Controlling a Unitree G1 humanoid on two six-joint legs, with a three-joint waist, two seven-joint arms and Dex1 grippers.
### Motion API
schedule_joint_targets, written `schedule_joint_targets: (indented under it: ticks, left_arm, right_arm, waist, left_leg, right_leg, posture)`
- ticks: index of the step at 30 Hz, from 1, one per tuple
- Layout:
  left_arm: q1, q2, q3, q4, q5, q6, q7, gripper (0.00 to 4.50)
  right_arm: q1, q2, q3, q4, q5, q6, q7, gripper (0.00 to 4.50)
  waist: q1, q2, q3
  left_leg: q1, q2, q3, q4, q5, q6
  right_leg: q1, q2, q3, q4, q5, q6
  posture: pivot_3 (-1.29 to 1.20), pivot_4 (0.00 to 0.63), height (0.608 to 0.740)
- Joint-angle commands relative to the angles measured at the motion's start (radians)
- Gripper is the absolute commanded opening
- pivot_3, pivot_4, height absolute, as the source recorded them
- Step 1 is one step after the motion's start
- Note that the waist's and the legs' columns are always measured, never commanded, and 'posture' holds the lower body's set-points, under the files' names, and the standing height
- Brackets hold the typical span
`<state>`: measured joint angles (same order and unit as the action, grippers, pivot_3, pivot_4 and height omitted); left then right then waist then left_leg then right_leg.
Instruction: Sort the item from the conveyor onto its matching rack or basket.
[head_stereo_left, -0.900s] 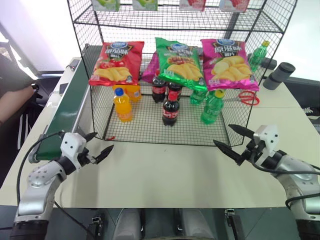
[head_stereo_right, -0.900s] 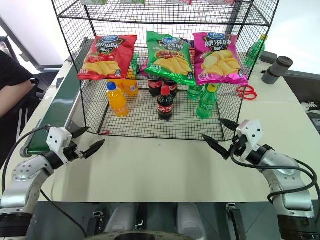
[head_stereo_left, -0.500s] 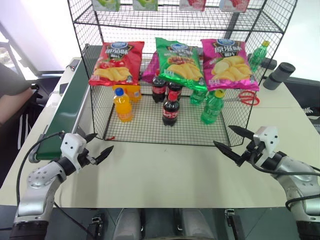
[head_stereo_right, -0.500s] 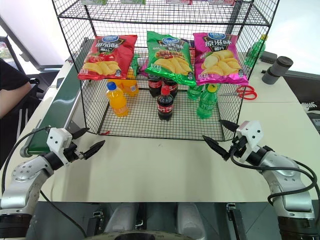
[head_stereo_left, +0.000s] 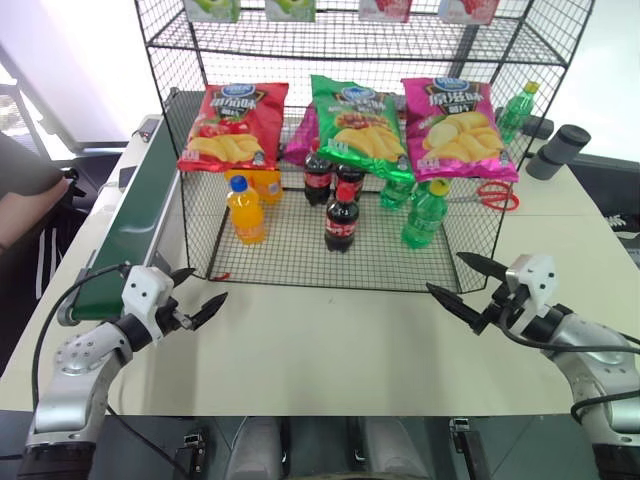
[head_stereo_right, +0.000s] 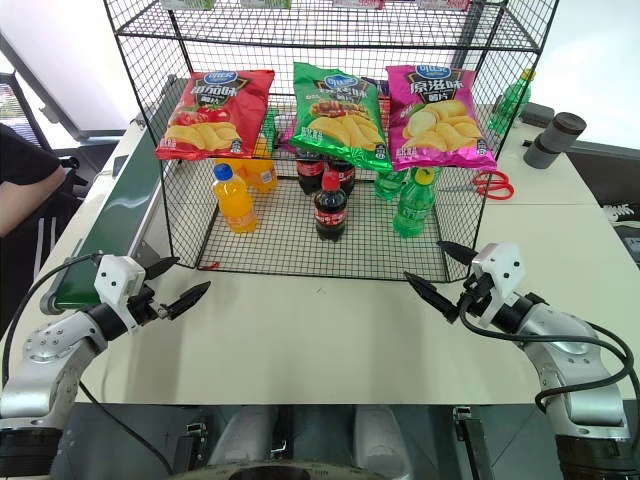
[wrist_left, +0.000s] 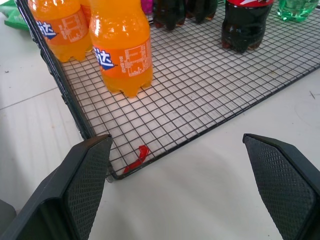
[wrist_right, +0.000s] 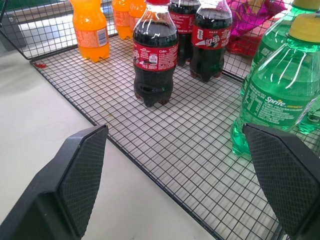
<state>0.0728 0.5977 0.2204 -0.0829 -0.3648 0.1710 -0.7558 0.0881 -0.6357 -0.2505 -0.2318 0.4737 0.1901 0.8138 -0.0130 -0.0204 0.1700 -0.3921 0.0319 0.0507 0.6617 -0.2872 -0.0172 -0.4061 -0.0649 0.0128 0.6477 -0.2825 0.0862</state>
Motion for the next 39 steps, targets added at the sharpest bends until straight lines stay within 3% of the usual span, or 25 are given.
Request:
schedule_joint_targets:
  ticks: [1,39]
  left_arm:
    - [-0.007,0.015,0.029,-0.028,-0.013,0.022,0.011,4.50]
    - [-0.040,0.012,0.008,-0.003,0.013,0.014,0.006,4.50]
  right_arm:
    - [-0.009,0.003,-0.007,-0.025,0.000,-0.012,-0.001,4.47]
    - [-0.038,0.028,0.014,-0.013,-0.027,-0.018,-0.009,4.47]
  waist:
    - [0.000,0.000,0.000]
    - [0.000,0.000,0.000]
  left_leg:
    - [0.000,0.000,0.000,0.000,0.000,0.000]
    - [0.000,0.000,0.000,0.001,0.000,0.000]
  right_leg:
    - [0.000,0.000,0.000,0.000,0.000,0.000]
    - [0.001,0.001,0.000,0.001,0.001,0.003]
  posture:
    - [0.00,0.150,0.740]
    - [0.00,0.150,0.740]
